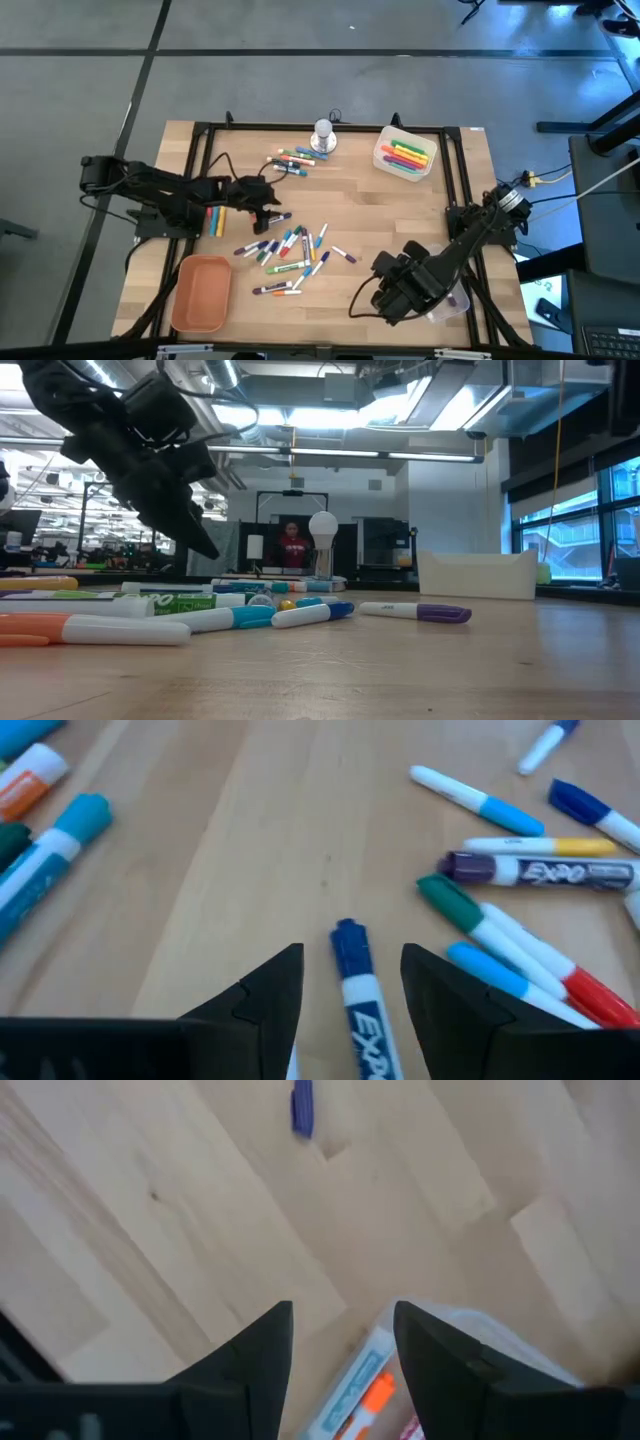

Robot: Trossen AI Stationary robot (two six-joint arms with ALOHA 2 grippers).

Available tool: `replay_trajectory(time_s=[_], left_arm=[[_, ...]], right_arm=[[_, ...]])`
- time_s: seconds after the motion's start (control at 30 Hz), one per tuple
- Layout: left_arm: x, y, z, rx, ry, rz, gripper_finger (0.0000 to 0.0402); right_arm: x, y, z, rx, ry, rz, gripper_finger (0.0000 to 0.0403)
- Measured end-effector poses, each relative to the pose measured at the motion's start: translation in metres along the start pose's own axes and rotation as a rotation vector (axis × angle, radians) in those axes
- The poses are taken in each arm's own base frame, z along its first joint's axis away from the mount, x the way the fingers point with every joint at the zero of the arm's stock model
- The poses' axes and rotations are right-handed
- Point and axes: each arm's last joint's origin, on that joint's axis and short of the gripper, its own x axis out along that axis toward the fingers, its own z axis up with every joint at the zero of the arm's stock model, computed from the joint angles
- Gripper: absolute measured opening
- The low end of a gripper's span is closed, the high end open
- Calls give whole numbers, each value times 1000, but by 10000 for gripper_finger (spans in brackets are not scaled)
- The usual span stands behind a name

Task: Pick & Place Markers
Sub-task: Put the medium blue marker pen into the transparent bin

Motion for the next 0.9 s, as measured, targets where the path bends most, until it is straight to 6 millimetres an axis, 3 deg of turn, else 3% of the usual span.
replay_trajectory(time_s=[0.23, 0.53, 0.67, 0.9], left_arm=[[5, -10, -7, 40, 52, 44, 188], [34, -11, -13, 18, 187, 61, 190], [44, -11, -9, 24, 230, 56, 162], [46, -13, -1, 61, 245, 40, 65]], right_arm=[[4, -5, 13, -11, 1, -13, 177], [8, -10, 25, -35, 5, -24, 177], [9, -10, 26, -76, 3, -24, 177], [11, -8, 32, -154, -161, -66, 177]])
